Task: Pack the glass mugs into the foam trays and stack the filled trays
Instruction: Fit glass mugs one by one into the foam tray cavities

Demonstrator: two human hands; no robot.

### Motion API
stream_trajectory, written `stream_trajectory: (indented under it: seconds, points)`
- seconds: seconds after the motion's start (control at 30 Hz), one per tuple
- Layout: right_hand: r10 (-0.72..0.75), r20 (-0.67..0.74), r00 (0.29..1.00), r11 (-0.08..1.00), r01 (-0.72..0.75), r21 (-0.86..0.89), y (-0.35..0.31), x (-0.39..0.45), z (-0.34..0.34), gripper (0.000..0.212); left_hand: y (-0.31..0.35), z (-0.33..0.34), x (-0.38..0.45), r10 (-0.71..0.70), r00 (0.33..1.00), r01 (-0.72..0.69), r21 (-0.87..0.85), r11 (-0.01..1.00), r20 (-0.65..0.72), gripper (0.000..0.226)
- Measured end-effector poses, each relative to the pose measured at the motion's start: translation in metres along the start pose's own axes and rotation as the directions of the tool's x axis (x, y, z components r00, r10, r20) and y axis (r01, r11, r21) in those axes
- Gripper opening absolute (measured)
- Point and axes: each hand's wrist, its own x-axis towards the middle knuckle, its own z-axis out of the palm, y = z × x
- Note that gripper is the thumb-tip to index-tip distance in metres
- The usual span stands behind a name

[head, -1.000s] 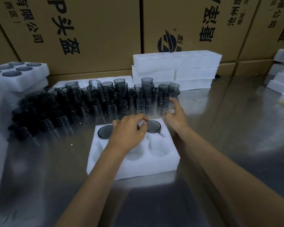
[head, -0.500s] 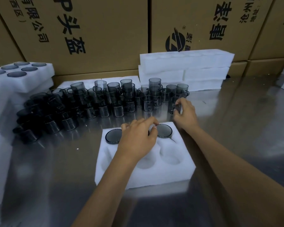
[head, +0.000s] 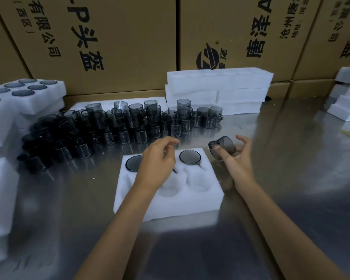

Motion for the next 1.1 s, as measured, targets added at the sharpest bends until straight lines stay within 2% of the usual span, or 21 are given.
stream_trajectory:
  seconds: [0.07, 0.17, 0.23, 0.33, 0.47, 0.53, 0.6, 0.67, 0.73, 0.83, 1.0, 1.1]
  points:
    - [0.057, -0.023, 0.998, 0.998, -0.056, 0.023, -0.007, -0.015, -0.006, 0.056, 0.002, -0.002, -0.003, 0.01, 0.999, -0.012, -0.037, 0.999, -0.044, 0.031]
    - [0.137, -0.044, 0.99, 0.99, -0.134, 0.048, -0.015, -0.035, -0.014, 0.035, 0.006, -0.007, -0.006, 0.045, 0.995, -0.05, -0.046, 0.998, -0.09, 0.032]
    - [0.155, -0.055, 0.986, 0.982, -0.148, 0.116, -0.023, -0.044, -0.017, 0.028, 0.011, -0.011, -0.01, 0.063, 0.993, -0.067, -0.037, 0.997, -0.1, 0.032]
    - [0.044, -0.055, 0.998, 0.999, -0.042, 0.027, -0.046, -0.054, -0.016, 0.033, 0.022, -0.018, -0.019, 0.075, 0.994, -0.08, -0.078, 0.994, -0.074, 0.031]
    - [-0.156, 0.145, 0.977, 0.981, 0.171, -0.096, -0.075, -0.078, -0.002, 0.039, 0.036, -0.027, -0.034, 0.115, 0.993, -0.113, -0.104, 0.988, 0.009, 0.031]
    - [-0.212, 0.239, 0.948, 0.935, 0.268, -0.233, -0.079, -0.09, 0.007, 0.037, 0.039, -0.029, -0.042, 0.158, 0.984, -0.151, -0.09, 0.984, 0.08, 0.036]
    - [-0.263, 0.26, 0.929, 0.845, 0.352, -0.403, -0.077, -0.097, 0.013, 0.035, 0.038, -0.027, -0.05, 0.188, 0.971, -0.181, -0.054, 0.982, 0.151, 0.041]
    - [-0.276, 0.253, 0.927, 0.781, 0.369, -0.503, -0.076, -0.102, 0.017, 0.037, 0.032, -0.024, -0.054, 0.201, 0.965, -0.203, -0.005, 0.979, 0.168, 0.043]
    - [-0.258, 0.287, 0.922, 0.758, 0.378, -0.532, -0.073, -0.105, 0.018, 0.041, 0.024, -0.021, -0.054, 0.181, 0.97, -0.185, 0.013, 0.983, 0.163, 0.041]
    - [-0.207, 0.339, 0.918, 0.779, 0.364, -0.51, -0.072, -0.102, 0.016, 0.036, 0.014, -0.019, -0.049, 0.138, 0.972, -0.146, 0.027, 0.989, 0.192, 0.039]
    - [-0.152, 0.286, 0.946, 0.827, 0.28, -0.487, -0.066, -0.088, 0.008, 0.023, 0.008, -0.011, -0.043, 0.084, 0.961, -0.138, 0.193, 0.971, 0.264, 0.042]
    - [-0.176, 0.306, 0.936, 0.831, 0.308, -0.463, -0.061, -0.087, 0.007, 0.025, 0.01, -0.012, -0.042, 0.062, 0.968, -0.099, 0.144, 0.985, 0.242, 0.042]
